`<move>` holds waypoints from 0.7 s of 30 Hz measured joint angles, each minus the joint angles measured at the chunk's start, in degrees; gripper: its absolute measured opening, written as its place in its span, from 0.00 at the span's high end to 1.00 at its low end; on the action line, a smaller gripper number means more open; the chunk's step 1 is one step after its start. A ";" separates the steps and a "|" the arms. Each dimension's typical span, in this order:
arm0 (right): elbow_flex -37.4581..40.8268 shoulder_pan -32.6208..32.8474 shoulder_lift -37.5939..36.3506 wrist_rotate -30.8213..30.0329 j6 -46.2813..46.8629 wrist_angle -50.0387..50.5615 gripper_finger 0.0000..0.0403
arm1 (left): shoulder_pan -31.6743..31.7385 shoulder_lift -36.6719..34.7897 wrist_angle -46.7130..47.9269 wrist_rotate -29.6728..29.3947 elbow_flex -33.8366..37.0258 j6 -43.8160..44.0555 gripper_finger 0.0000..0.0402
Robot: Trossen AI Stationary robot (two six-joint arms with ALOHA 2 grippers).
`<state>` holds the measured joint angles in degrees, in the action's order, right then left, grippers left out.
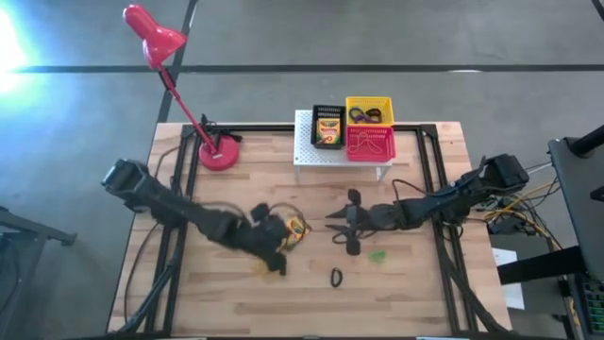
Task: Pick & Place Office Desk Supplies
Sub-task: Put the yellow rubber band into the red basket on the shelf
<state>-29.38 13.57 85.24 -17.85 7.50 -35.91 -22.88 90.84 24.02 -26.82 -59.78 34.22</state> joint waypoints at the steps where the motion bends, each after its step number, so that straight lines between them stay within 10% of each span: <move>1: 0.36 -0.09 -0.45 -0.91 0.77 -1.23 0.72 | 1.78 -0.54 -2.26 -0.09 0.01 -3.61 0.99; 11: 4.50 -0.16 -15.07 -1.77 1.90 9.07 0.71 | 15.88 4.76 -36.33 14.42 5.35 -14.73 0.99; 21: 11.00 -0.16 -19.59 -1.77 4.72 5.33 0.73 | 18.47 19.77 -39.55 17.88 1.30 -11.70 0.97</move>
<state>-18.38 13.41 65.65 -19.62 12.22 -30.58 -4.41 110.61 -15.53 -8.95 -58.48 22.52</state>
